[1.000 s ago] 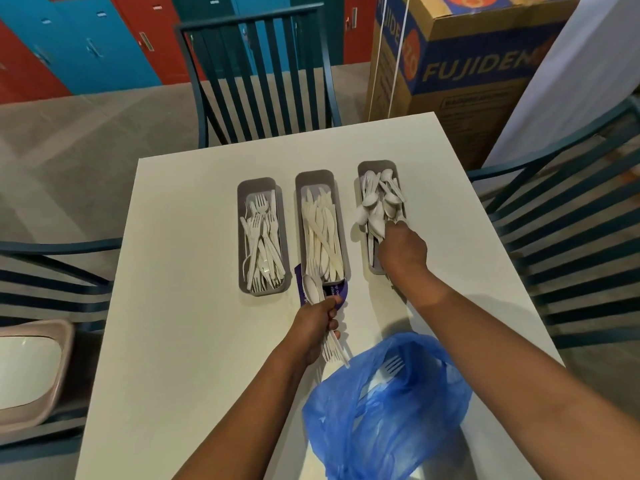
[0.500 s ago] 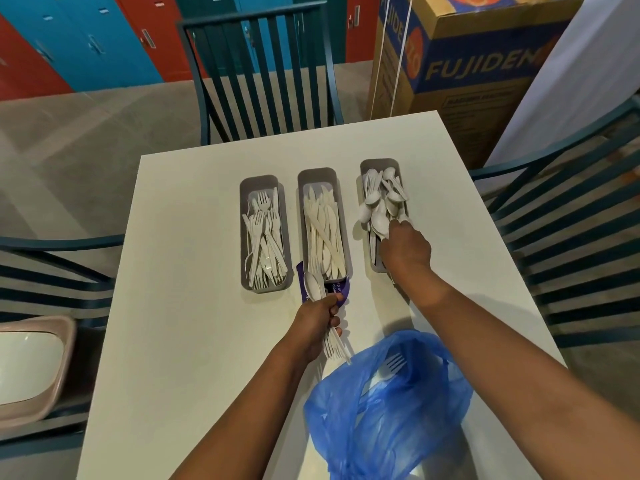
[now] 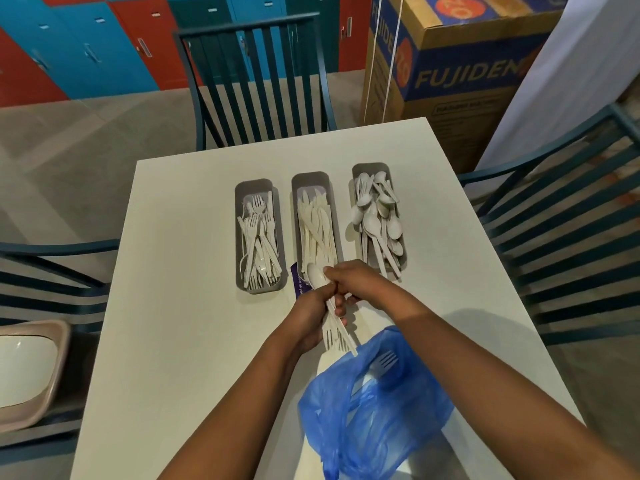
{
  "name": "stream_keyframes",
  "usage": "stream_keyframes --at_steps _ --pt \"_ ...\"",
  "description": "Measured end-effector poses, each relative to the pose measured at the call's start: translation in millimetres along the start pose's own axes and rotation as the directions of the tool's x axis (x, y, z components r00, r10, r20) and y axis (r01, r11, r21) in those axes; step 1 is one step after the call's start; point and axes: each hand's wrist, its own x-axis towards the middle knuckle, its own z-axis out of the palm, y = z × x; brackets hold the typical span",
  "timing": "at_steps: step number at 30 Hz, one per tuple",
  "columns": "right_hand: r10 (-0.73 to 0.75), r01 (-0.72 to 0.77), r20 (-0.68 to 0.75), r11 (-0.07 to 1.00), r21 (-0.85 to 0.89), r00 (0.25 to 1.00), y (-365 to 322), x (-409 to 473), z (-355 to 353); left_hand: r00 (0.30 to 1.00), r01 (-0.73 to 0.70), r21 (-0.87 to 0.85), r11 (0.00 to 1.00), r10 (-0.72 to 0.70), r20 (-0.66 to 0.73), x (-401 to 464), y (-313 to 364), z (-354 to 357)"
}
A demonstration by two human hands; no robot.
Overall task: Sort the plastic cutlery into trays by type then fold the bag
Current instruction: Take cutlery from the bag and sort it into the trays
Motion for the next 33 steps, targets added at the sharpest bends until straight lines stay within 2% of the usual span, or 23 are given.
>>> stream_keyframes --at_steps 4,8,12,16,18,23,28,33 --pt "0.048 -0.041 -0.029 0.975 0.217 0.998 -0.2 1.5 -5.5 0.999 -0.013 0.051 0.999 0.011 0.032 -5.2 0.2 2.4" --pt "0.102 -0.055 -0.145 0.954 0.296 0.984 -4.3 3.0 -17.2 0.999 -0.018 0.089 0.996 0.014 0.050 -9.4 -2.2 6.3" --pt "0.080 -0.022 -0.129 0.918 0.396 0.988 0.1 3.7 -24.8 0.999 -0.033 0.126 0.991 0.033 0.003 -10.0 -3.9 7.0" --pt "0.043 -0.037 -0.008 0.926 0.375 0.999 6.4 1.2 -22.8 0.995 -0.091 0.141 0.986 0.097 -0.038 -8.9 -5.2 6.7" --pt "0.054 -0.051 0.002 0.935 0.352 0.999 9.5 1.3 -19.0 0.990 -0.121 0.152 0.981 0.131 -0.056 -9.2 -5.6 5.6" --pt "0.069 -0.040 -0.075 0.941 0.336 0.995 9.2 -0.1 -10.9 0.985 -0.133 0.212 0.968 0.154 -0.083 -10.3 -6.4 3.8" --pt "0.083 0.021 -0.251 0.922 0.386 0.964 -1.9 2.6 -18.4 0.988 -0.091 0.188 0.978 0.113 -0.109 -12.4 -7.0 1.4" --pt "0.053 0.031 -0.227 0.935 0.352 0.973 -4.1 -0.1 -25.2 0.978 -0.111 0.121 0.986 0.131 -0.164 -11.2 -3.7 -6.4"
